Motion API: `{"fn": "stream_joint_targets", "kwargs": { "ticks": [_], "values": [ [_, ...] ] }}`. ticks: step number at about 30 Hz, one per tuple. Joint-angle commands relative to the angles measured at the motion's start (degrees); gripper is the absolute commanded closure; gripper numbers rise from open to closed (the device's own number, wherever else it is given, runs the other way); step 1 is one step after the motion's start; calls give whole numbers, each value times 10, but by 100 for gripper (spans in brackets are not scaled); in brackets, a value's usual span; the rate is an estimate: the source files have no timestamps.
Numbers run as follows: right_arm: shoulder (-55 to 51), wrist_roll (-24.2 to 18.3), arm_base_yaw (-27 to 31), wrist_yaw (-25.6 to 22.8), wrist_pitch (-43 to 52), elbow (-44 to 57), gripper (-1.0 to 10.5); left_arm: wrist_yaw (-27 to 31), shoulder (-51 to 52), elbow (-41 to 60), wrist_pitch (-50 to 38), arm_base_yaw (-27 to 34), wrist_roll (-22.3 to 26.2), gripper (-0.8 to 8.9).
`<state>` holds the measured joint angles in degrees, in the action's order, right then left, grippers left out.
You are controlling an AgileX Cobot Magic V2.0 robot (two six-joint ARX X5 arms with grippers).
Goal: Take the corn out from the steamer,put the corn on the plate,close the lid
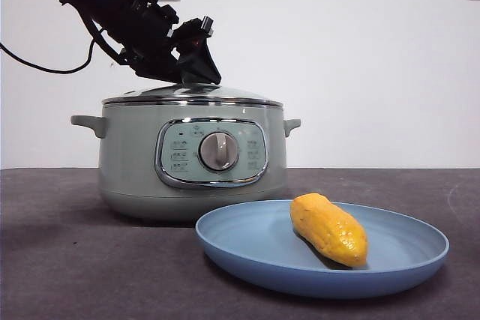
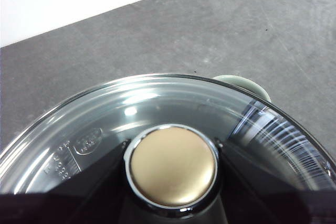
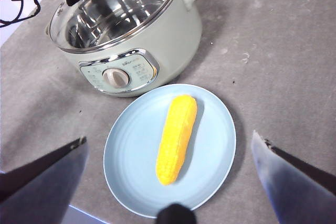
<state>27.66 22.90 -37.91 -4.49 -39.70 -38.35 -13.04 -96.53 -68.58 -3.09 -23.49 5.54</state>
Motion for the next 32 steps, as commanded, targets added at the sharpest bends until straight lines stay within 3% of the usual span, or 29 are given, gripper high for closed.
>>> {"fn": "stream_joint_targets", "kwargs": {
  "ticks": [1,3,7,23,28,32],
  "values": [
    [-1,-5,-1,0,2,4,382,-1,-9,3,15,0,5,802],
    [-1,-5,-1,0,2,4,382,-2,-9,3,16,0,3,720],
    [-1,-5,-1,0,2,4,382,-1,-9,3,15,0,3,317],
    [-1,-14,-1,0,2,4,382,-1,31,-34,49,1,3,302],
    [0,-33,-1,0,2,4,382,-2,75,-76,120,2,3,303],
    [0,-49,-1,1,1,4,382,-7,113,-130,247,2,2,308]
  ]
}}
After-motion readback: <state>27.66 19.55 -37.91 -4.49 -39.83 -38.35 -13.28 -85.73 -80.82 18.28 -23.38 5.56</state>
